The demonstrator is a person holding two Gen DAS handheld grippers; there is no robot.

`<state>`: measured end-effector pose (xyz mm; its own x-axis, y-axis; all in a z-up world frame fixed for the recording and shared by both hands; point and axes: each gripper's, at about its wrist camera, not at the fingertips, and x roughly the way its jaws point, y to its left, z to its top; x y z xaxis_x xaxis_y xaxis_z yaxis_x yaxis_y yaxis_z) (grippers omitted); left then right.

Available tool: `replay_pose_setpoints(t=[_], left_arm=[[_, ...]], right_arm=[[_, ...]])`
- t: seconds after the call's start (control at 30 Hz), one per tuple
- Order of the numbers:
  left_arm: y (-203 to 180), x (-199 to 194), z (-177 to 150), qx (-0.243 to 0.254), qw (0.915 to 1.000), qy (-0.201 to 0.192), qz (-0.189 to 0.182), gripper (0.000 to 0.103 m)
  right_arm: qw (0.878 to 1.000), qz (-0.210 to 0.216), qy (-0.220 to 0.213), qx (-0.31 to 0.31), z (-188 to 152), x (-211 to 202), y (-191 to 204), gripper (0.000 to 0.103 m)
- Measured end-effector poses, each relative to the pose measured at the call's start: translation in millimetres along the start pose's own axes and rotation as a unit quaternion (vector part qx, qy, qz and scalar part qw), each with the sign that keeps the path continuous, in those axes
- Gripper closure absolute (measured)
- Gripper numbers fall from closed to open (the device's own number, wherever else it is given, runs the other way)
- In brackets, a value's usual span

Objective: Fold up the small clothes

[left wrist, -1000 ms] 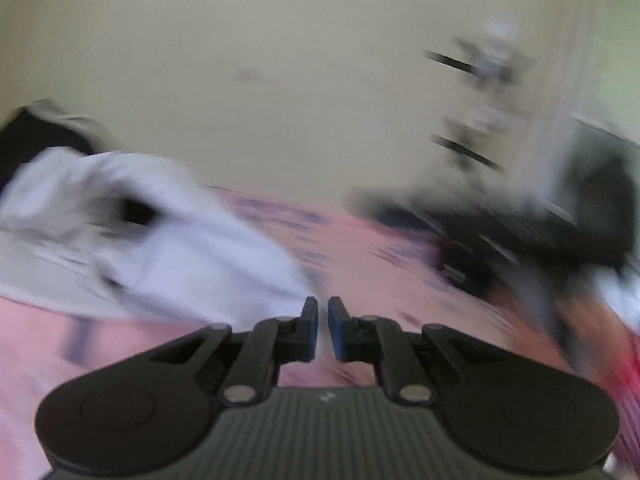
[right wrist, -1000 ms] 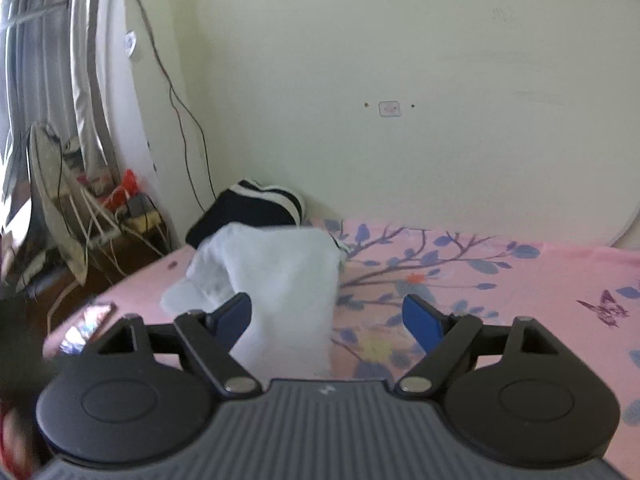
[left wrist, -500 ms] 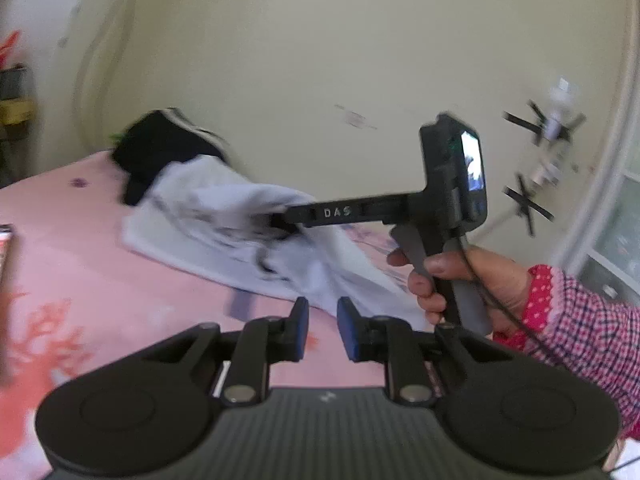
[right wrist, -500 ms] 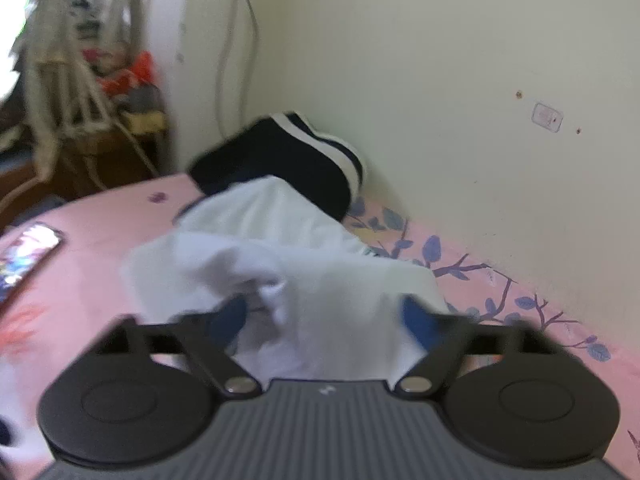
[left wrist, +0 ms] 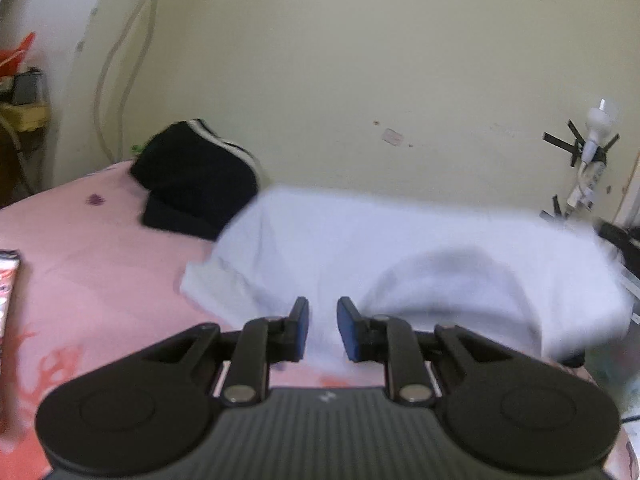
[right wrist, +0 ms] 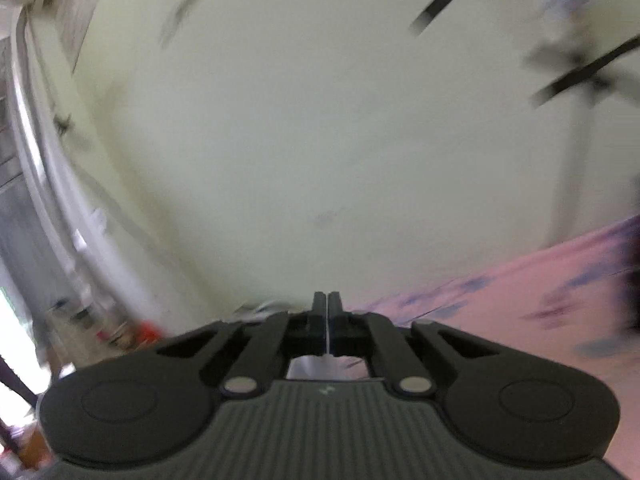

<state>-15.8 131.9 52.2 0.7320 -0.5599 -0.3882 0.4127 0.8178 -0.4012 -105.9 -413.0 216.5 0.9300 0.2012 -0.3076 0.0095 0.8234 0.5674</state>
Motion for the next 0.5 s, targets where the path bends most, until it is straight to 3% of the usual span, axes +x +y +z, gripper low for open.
replay_pose_setpoints(t=[0.03,0.07,0.1,0.17,0.3,0.37,0.47,0.5], left_arm=[[-4,7,2,0.001,1.0000,0.007,-0.005,0.082],[-8,15,2,0.003,0.9999,0.014,-0.008,0.079],[-13,23,2,0.008,0.9997,0.022,-0.010,0.078],[-24,36,1,0.020,0.9990,0.039,-0.010,0.077],[-35,53,-7,0.036,0.9969,0.069,0.006,0.053],[-35,58,-9,0.039,0.9953,0.086,0.024,0.046],[-24,67,-11,0.022,0.9908,0.124,0.049,0.029],[-18,70,-11,0.010,0.9896,0.134,0.051,0.029]], right_arm=[[0.999,-0.034,-0.020,-0.014,-2,-24,-9,0.084],[0.997,-0.067,-0.031,-0.029,-5,-41,-15,0.051],[0.991,-0.117,-0.045,-0.050,-13,-60,-20,0.039],[0.987,-0.128,-0.035,-0.095,-32,-78,-21,0.035],[0.979,-0.066,0.022,-0.193,-89,-73,7,0.024],[0.960,-0.051,0.058,-0.268,-125,-58,27,0.024],[0.918,-0.029,0.115,-0.377,-181,-27,52,0.024],[0.904,-0.016,0.130,-0.407,-197,-18,59,0.024]])
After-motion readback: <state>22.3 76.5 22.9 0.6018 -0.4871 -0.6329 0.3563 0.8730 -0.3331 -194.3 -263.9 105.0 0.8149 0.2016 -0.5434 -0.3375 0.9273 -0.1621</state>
